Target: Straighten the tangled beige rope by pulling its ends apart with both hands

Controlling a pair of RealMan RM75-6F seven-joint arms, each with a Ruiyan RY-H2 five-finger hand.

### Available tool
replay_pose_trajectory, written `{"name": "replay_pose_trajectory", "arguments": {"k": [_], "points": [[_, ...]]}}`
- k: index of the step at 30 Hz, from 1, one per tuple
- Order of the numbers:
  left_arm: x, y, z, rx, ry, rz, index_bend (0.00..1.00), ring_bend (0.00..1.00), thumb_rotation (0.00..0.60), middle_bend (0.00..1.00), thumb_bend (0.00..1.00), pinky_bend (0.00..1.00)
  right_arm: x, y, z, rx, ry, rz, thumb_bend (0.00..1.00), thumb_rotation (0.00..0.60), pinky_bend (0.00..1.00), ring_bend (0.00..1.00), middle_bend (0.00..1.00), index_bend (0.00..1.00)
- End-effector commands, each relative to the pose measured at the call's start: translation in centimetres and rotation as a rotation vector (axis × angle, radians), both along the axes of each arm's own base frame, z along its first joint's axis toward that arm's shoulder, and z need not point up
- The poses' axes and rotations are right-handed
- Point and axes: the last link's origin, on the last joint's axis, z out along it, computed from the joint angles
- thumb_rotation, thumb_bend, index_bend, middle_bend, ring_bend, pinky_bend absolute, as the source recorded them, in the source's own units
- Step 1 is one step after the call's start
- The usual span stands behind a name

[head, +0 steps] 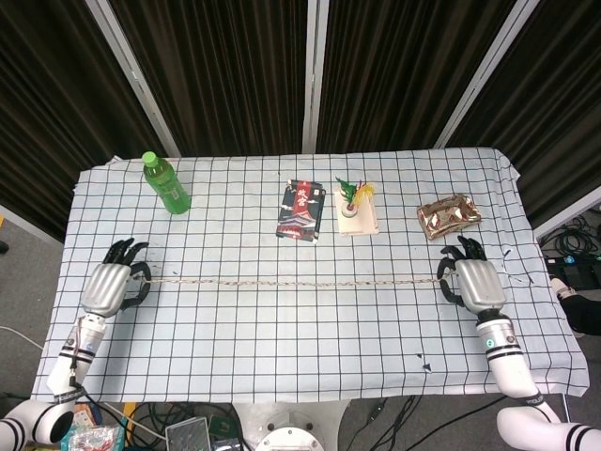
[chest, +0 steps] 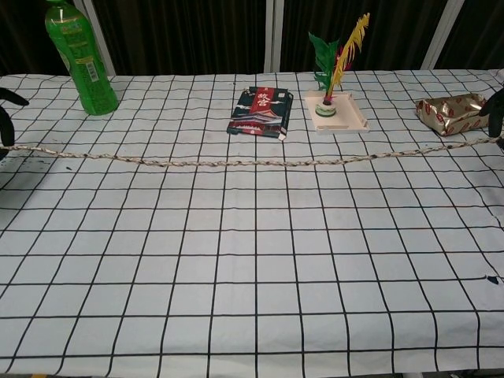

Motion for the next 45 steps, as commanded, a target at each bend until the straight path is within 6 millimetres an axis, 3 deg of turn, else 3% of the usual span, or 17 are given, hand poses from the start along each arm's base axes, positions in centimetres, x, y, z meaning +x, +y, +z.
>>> {"name": "replay_pose_trajectory", "arguments": {"k": [1,20,25,29,34,38,41,45], "points": [[-0.1,0.0,-0.4,-0.013,0.004,0.0,0.58,0.0,0.6,0.11,0.43,0.0,-0.5,0.1,-0.4,0.01,-0.001,-0.016,0.4,0.6,0.0,0.0,0.25,0.66],[-0.4,0.8,-2.4,-0.06,0.029,-0.003,0.57,0.0,0.6,0.11,0.42,0.0,-2.6,0.4,-3.8,0.026,-0.01,-0.062,0.4,0.6,0.0,0.0,0.23,0.62],[-0.5,0.8,-2.7,-0.068,0.04,-0.001,0.56,0.0,0.6,0.11,0.42,0.0,-2.9,0.5,-4.3,0.036,-0.006,-0.069,0.4,0.6,0.0,0.0,0.21,0.53],[-0.5,0.7,-2.8,-0.081,0.042,0.004,0.45,0.0,0.6,0.11,0.42,0.0,-3.1,0.7,-4.4,0.046,0.0,-0.072,0.4,0.6,0.0,0.0,0.19,0.39],[-0.4,0.6,-2.7,-0.09,0.04,0.009,0.3,0.0,0.6,0.1,0.39,0.0,-3.1,1.2,-3.9,0.036,-0.003,-0.068,0.39,0.6,0.0,0.0,0.16,0.24],[-0.2,0.6,-2.1,-0.074,0.029,0.006,0.25,0.0,0.6,0.09,0.35,0.0,-2.8,1.6,-2.6,0.0,-0.016,-0.048,0.38,0.6,0.0,0.0,0.15,0.22],[0.1,0.6,-0.7,-0.03,0.004,0.003,0.24,0.0,0.6,0.09,0.31,0.0,-2.4,2.0,-1.0,-0.043,-0.026,-0.024,0.38,0.6,0.0,0.0,0.15,0.22],[0.0,0.2,2.7,0.06,-0.032,0.021,0.24,0.0,0.6,0.09,0.26,0.0,-1.8,3.0,2.0,-0.089,-0.035,0.018,0.38,0.6,0.0,0.0,0.15,0.21]]}}
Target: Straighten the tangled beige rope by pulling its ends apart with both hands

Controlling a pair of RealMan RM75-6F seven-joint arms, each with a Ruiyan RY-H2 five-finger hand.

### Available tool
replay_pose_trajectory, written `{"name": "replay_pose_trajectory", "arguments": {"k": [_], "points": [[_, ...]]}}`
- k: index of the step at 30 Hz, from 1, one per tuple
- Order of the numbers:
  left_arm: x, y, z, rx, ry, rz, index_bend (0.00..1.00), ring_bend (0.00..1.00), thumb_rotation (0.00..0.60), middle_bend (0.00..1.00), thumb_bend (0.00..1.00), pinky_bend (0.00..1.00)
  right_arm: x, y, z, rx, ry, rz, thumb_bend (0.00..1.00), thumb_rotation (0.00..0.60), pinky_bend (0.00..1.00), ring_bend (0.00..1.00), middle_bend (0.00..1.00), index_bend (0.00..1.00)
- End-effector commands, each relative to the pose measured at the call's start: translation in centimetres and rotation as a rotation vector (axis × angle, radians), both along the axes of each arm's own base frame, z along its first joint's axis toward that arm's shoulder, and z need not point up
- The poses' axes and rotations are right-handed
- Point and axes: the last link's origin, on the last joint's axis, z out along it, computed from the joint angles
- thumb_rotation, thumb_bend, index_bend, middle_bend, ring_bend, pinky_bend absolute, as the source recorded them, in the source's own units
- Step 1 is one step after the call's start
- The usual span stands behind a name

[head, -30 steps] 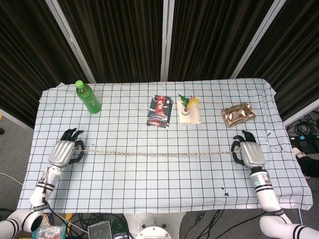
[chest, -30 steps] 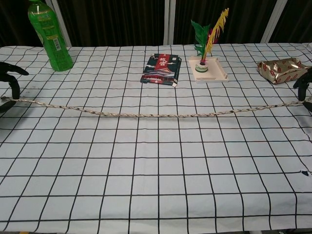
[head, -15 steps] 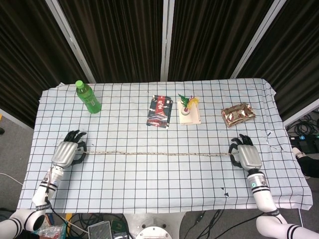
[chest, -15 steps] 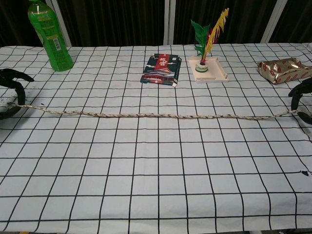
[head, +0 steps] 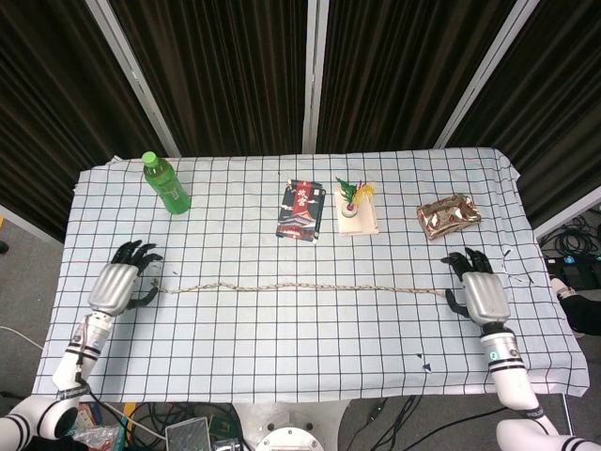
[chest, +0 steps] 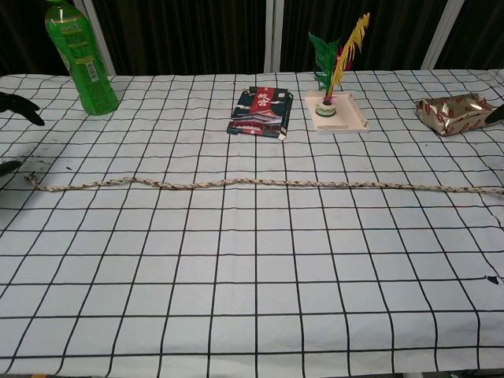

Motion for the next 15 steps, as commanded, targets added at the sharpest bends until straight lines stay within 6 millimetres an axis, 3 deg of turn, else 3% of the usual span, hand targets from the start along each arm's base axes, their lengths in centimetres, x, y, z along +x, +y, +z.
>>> {"name": "replay_pose_trajectory", "arguments": {"k": [1,9,15], "points": [[-0.3,-0.6,3.4,0.091,-0.025,0.024,0.24,0.0,0.6,0.09,0.25,0.0,0.4,1.2,2.8,-0.036,-0.009,0.04,0.38,0.6,0.0,0.0,0.15,0.21],[-2.6,-4.7,8.7,0.229,0.001,0.115,0.24,0.0,0.6,0.09,0.24,0.0,-0.1,4.7,8.1,-0.126,-0.033,0.076,0.38,0.6,0.0,0.0,0.13,0.14],[-3.3,-8.9,10.0,0.283,-0.002,0.173,0.24,0.0,0.6,0.09,0.24,0.0,-0.2,7.7,9.2,-0.156,-0.039,0.075,0.38,0.6,0.0,0.0,0.12,0.14]]}}
